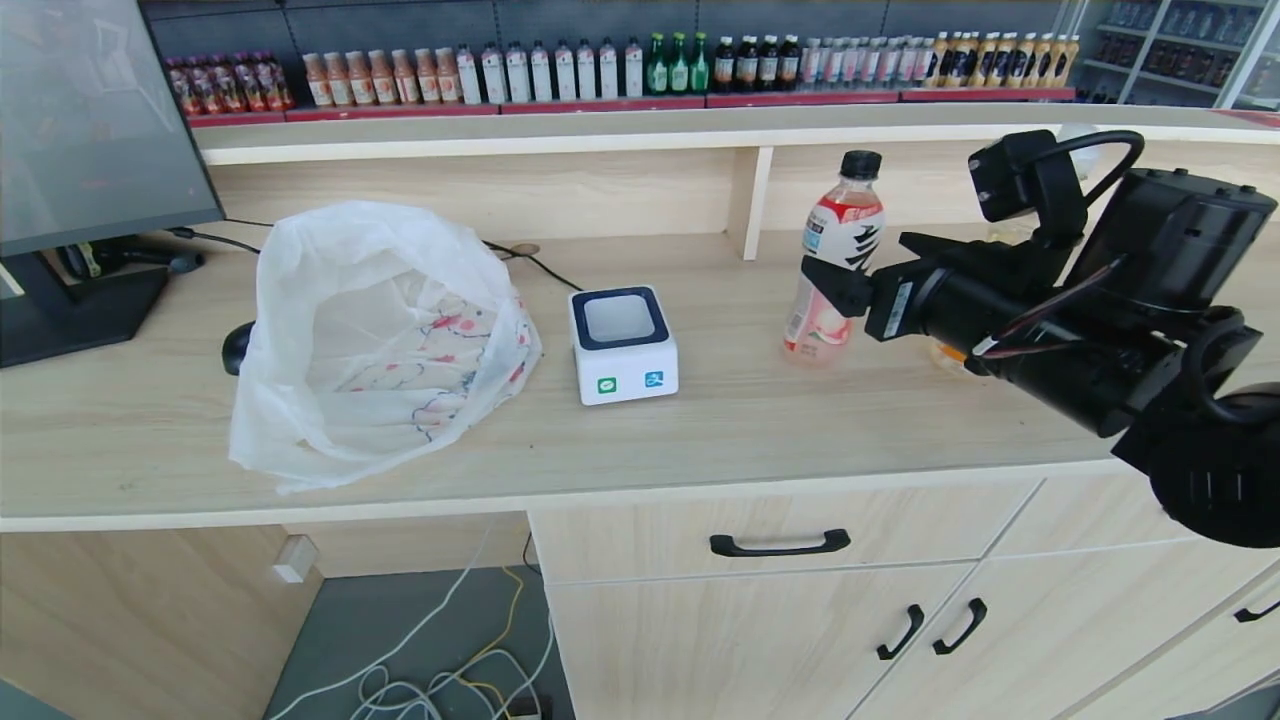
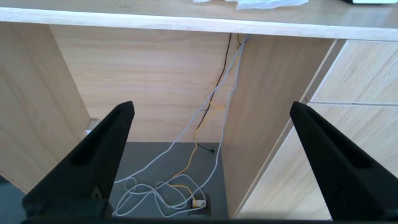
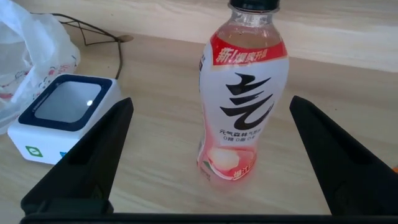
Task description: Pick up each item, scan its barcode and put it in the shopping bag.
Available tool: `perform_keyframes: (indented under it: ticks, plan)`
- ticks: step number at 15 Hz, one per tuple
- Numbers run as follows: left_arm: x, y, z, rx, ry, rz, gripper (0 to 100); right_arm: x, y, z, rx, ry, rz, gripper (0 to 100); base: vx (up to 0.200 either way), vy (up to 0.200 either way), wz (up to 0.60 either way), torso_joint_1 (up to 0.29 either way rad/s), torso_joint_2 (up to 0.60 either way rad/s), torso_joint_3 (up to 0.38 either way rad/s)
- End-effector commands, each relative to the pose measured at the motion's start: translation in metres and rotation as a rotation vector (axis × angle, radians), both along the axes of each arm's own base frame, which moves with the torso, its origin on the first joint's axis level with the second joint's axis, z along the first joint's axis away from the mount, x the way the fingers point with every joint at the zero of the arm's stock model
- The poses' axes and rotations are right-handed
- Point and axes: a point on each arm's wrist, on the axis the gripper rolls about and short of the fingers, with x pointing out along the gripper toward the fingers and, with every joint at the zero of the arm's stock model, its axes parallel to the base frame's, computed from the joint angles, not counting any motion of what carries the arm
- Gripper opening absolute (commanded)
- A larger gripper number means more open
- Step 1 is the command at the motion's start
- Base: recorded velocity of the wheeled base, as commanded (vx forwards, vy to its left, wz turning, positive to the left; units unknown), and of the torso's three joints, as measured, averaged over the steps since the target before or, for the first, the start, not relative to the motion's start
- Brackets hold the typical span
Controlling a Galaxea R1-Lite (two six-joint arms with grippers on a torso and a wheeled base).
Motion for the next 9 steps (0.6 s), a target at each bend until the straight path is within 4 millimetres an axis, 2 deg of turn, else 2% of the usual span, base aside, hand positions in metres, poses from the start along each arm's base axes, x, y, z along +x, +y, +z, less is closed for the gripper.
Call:
perform_keyframes:
  ticks: [1,9]
  plan:
    - [0.000,0.000,0.000,0.000,-0.001,0.001,100,0.011,-0.012,-0.005,0.004,0.012,-0.045,100,0.000,0.000,0.00,0.000,0.00,0.000]
    - [0.000,0.000,0.000,0.000,-0.001,0.001,100,0.022,-0.011,-0.013,0.026,0.040,-0.052,100,0.000,0.000,0.00,0.000,0.00,0.000]
